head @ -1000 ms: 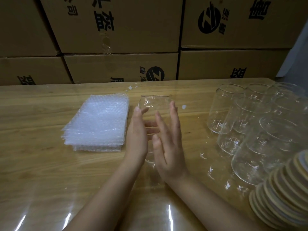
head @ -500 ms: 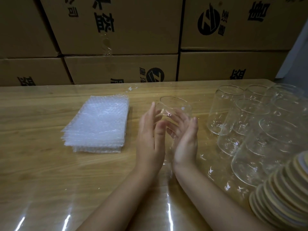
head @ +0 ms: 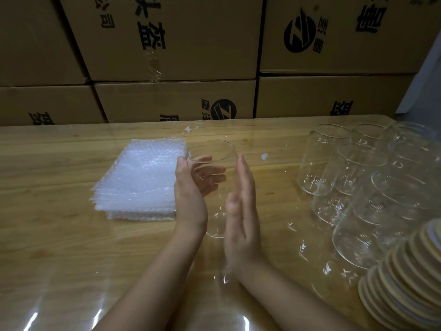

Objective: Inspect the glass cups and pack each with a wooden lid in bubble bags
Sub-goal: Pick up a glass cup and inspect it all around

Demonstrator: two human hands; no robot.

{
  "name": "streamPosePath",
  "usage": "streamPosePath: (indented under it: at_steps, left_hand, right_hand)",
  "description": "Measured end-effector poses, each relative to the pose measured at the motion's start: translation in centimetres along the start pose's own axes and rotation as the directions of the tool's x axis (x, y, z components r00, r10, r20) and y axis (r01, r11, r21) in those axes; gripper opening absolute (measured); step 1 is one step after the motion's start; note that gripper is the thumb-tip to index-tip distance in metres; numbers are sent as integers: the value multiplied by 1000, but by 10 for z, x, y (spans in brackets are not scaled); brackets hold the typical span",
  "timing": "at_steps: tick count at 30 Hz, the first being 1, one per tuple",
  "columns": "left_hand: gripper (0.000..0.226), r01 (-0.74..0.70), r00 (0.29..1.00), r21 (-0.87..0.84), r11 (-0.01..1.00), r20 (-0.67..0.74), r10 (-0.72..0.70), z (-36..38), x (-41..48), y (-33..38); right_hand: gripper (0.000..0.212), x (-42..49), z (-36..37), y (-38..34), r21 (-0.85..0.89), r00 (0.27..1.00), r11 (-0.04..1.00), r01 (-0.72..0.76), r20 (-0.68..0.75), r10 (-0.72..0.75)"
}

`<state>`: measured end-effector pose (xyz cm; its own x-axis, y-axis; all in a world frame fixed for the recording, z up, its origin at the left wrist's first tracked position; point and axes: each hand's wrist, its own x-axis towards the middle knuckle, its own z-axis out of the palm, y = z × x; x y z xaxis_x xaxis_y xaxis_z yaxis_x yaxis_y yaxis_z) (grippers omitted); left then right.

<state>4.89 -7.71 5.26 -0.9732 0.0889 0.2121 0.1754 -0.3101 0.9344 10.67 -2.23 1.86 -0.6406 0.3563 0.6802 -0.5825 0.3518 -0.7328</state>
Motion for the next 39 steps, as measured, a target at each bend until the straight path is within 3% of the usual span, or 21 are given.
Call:
streamPosePath:
  at_steps: [4,8,13,17,20,23,26,29,32,36,39]
  left_hand:
    - [60,-91,992,52,995,90,86,9,-11,-8]
    - [63,-194,975,69,979,125,184,12,-16,-10]
    - [53,-286,952,-27,958,106,287,6,-17,-8]
    - [55,-322,933,-99,941,137,334,3,-18,-6]
    - [53,-356,910,-113,927,183,372,3,-19,0]
    - [69,-324,907,-188,927,216,361,7,-19,18]
    - [76,-347,898,-218,912,204,390,6,-15,30]
    - [58,-416,863,-165,894,236,446,3,-18,26]
    - [34,-424,849,-103,900,301,435,0,-20,13]
    - [40,-506,812,-74,859,294,504,2,-20,7]
    - [34,-523,818,-76,849,234,525,7,-21,5]
  right_hand:
    - [44,24,-16,-7,246,970,943,-222,-43,239]
    - [54,44,-33,-7,467,870,745,-477,130,475]
    - [48,45,-30,-8,485,773,617,-620,239,588]
    - [33,49,-33,-3,411,645,521,-748,263,718]
    - [30,46,-35,1,447,533,349,-823,398,747]
    - [49,40,-33,0,450,426,176,-876,546,721]
    - [59,39,-31,0,413,431,206,-887,585,687]
    - [63,40,-32,5,383,499,338,-860,488,716]
    - [48,38,-32,6,406,563,414,-815,384,732]
    - [22,38,-30,8,548,614,436,-714,190,766]
    - [22,38,-30,10,676,620,315,-666,268,737]
